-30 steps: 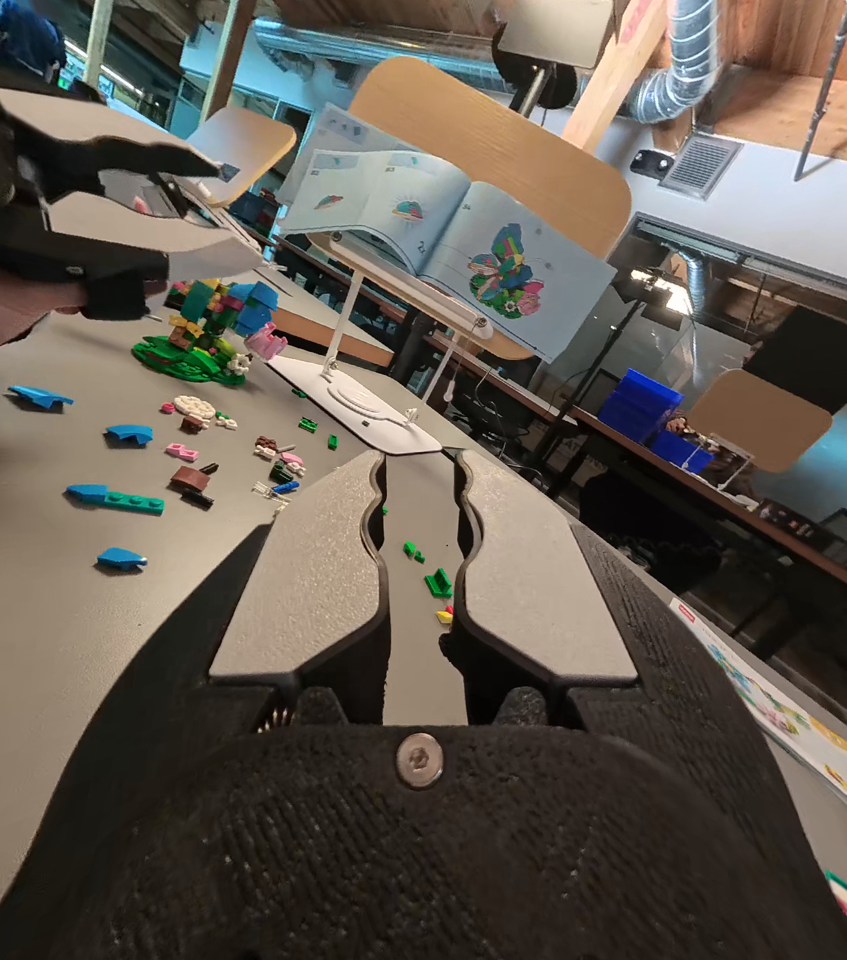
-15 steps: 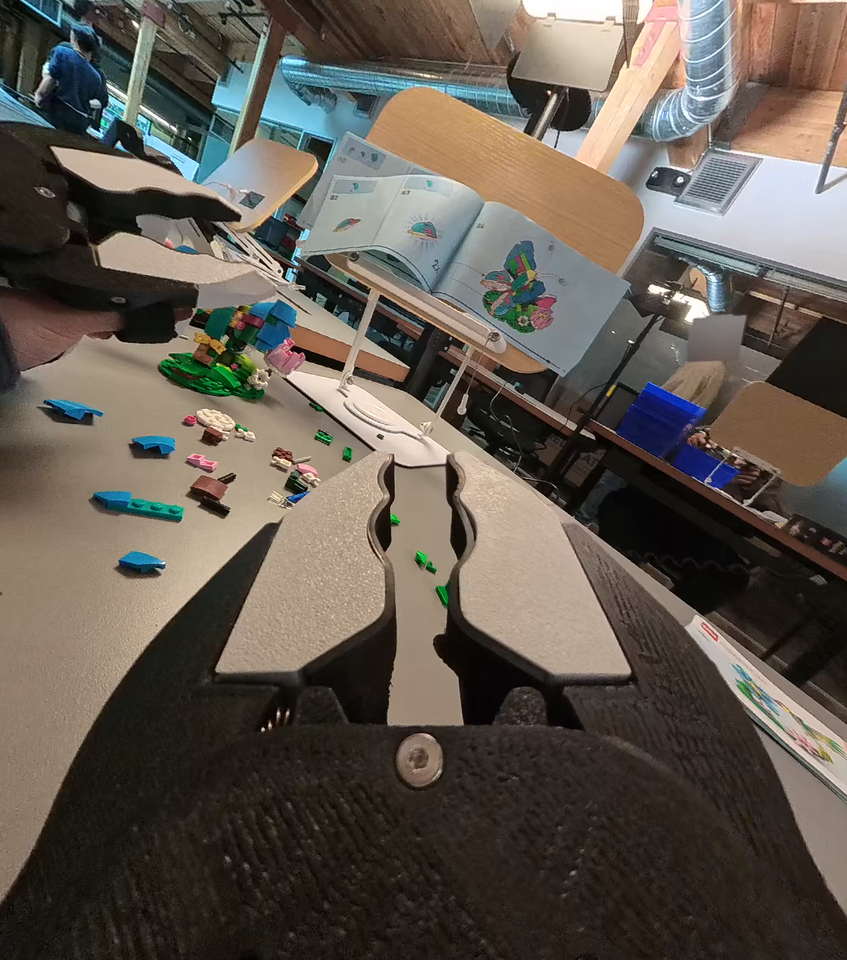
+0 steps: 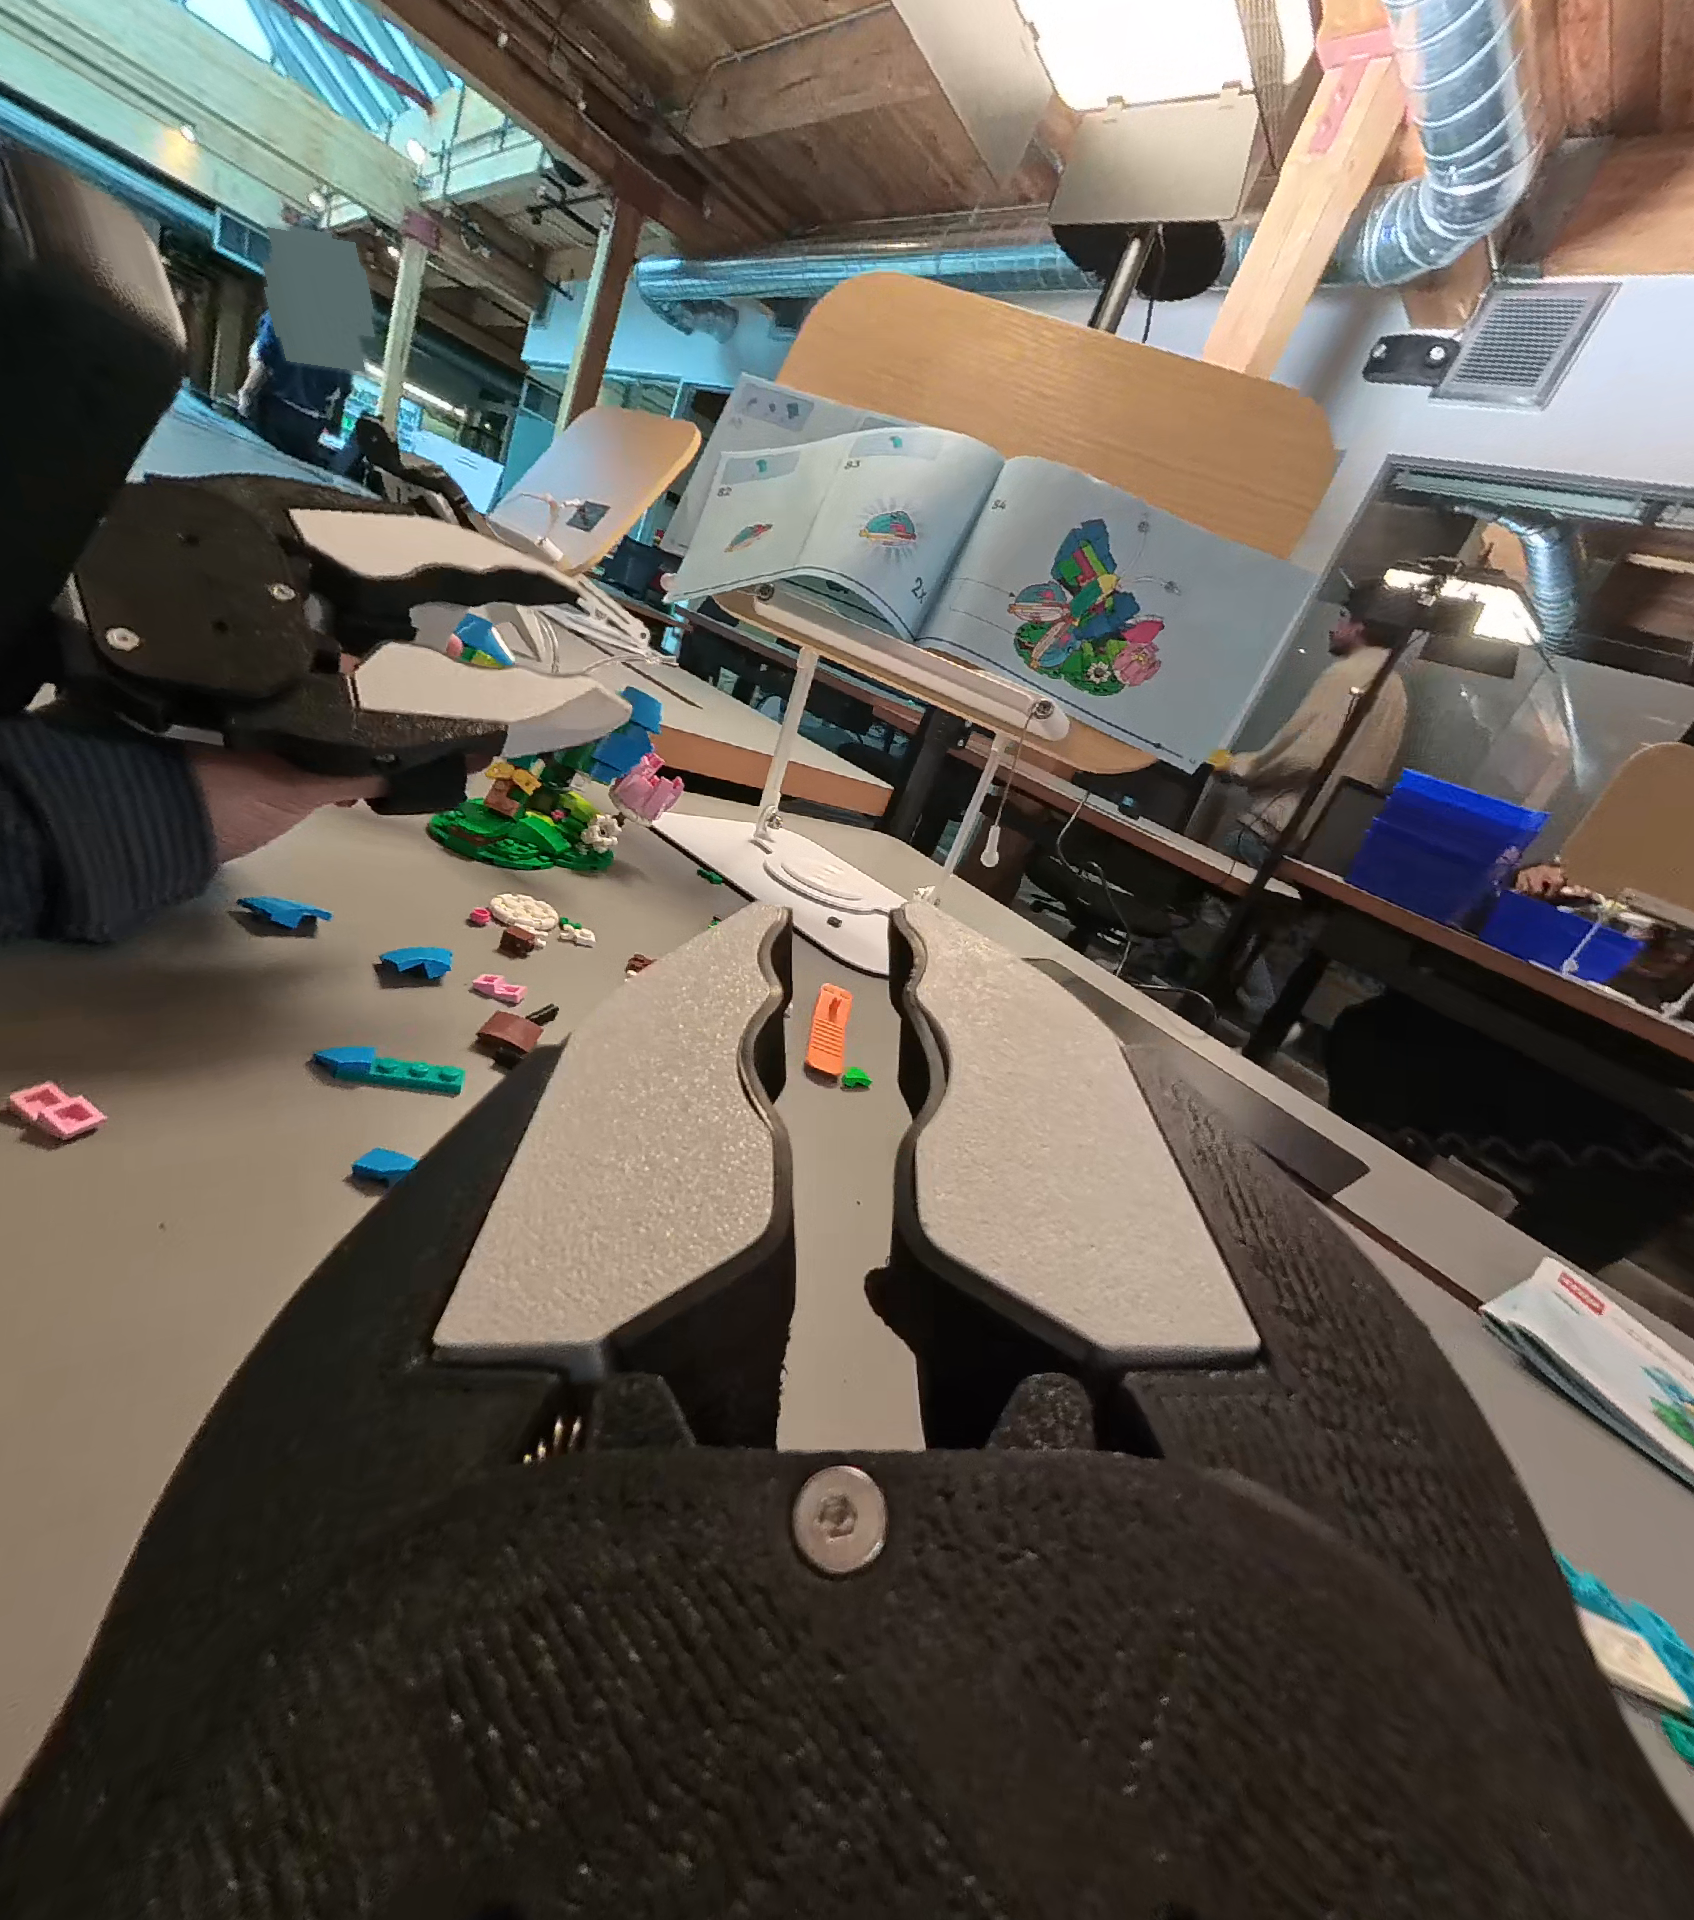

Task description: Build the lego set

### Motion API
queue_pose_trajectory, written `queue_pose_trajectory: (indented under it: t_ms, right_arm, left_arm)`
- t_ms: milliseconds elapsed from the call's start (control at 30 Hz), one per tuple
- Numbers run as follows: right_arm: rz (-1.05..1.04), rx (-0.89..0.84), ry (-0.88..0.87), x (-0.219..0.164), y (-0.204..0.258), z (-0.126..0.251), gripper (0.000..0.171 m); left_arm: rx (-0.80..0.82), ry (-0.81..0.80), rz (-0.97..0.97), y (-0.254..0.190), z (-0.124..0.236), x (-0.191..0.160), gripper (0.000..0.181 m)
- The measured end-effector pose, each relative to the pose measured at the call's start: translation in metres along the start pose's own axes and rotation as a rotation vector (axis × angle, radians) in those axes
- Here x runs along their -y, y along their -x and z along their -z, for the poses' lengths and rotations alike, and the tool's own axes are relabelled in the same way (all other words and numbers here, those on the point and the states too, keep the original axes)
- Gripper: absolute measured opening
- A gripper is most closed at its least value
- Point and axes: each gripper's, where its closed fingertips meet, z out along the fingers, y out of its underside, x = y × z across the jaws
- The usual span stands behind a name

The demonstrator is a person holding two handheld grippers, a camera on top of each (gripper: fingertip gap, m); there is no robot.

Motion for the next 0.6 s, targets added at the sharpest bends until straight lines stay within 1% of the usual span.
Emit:
queue_pose_trajectory:
  t_ms: [200,333,400,500,600]
  right_arm:
    - [-0.04,-0.007,-0.002,0.0,-0.004,-0.001,0.016]
    - [-0.031,0.01,-0.011,0.0,0.0,-0.002,0.014]
    - [-0.015,0.032,-0.018,0.001,0.005,-0.003,0.013]
    - [0.006,0.059,-0.022,0.002,0.011,-0.005,0.011]
    - [-0.001,0.074,-0.03,0.002,0.013,-0.006,0.01]
  left_arm:
    - [-0.019,-0.033,-0.096,-0.01,0.002,0.008,0.053]
    - [-0.096,-0.101,-0.146,-0.027,0.008,0.018,0.04]
    - [-0.107,-0.116,-0.16,-0.029,0.01,0.02,0.03]
    - [-0.098,-0.132,-0.127,-0.023,0.012,0.021,0.016]
    - [-0.078,-0.147,-0.074,-0.014,0.014,0.022,0.015]
